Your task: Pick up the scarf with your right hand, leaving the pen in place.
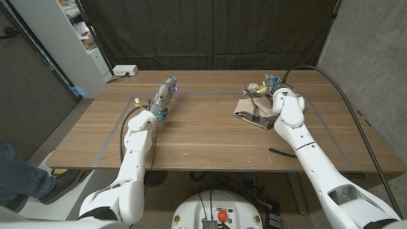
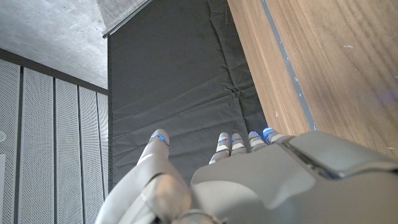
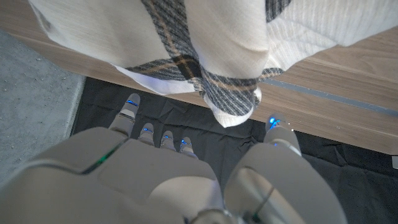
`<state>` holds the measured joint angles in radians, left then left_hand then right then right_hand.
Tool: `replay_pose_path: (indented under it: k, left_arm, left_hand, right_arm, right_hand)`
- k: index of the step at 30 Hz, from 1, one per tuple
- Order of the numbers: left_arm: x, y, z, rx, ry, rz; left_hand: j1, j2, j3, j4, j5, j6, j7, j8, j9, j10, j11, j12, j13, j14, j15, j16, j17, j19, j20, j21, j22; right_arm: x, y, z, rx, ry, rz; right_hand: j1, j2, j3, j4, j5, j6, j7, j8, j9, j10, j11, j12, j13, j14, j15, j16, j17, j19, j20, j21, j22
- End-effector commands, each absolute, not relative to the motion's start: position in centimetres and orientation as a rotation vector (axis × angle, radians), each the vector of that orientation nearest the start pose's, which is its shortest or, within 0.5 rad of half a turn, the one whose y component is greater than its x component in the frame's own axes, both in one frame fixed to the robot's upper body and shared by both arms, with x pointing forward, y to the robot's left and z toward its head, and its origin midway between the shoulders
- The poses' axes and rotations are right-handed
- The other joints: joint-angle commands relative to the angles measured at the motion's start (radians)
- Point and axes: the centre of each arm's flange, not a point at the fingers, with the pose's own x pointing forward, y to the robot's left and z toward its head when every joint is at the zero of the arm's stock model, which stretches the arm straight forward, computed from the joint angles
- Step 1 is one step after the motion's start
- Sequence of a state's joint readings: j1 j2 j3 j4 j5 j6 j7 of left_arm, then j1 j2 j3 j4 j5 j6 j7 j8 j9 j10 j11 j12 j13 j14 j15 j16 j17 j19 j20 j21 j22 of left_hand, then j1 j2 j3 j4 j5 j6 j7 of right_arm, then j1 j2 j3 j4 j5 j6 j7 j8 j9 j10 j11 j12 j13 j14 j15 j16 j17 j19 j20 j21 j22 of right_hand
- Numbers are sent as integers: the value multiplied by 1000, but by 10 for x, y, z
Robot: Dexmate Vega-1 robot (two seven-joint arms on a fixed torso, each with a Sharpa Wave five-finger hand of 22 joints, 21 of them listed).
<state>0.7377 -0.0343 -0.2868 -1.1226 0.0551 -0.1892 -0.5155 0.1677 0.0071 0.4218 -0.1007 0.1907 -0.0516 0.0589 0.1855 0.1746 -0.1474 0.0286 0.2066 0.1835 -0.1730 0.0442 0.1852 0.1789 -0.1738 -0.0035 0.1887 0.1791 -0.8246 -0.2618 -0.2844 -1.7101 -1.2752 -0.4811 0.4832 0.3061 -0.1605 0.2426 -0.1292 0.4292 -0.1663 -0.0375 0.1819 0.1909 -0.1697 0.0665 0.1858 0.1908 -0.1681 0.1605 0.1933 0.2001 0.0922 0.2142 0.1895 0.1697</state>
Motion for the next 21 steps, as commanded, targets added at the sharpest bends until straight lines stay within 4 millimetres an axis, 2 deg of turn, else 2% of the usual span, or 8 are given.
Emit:
replay_pose_path:
  k: [1,10,21]
  left_arm:
    - [684,279,-18,29,-567,-270]
    - [686,277,-21,-7,-572,-276]
    - [688,280,-23,31,-553,-259]
  left_hand:
    - [3,11,2,-7,0,6,-1,6,4,-4,1,-1,6,-61,4,1,3,-126,9,5,2]
    - [3,12,2,-8,0,10,0,6,4,-4,1,-1,6,-60,5,2,3,-127,9,6,2]
    - [2,13,1,-8,-1,9,-1,5,4,-3,3,-1,6,-58,6,3,3,-125,10,7,2]
  right_arm:
    - [624,-240,48,-1414,-130,-311]
    - [630,-246,44,-1403,-111,-314]
    - [637,-249,40,-1400,-93,-308]
  right_hand:
    - [1,6,-3,0,6,1,2,10,3,-39,7,4,2,-9,4,3,1,5,3,3,5]
    - [4,7,-5,-1,7,3,1,12,3,-38,6,6,2,-13,2,3,1,5,3,3,5]
    - [7,8,-8,-2,9,4,-1,13,3,-37,4,7,2,-18,1,3,1,3,3,1,5]
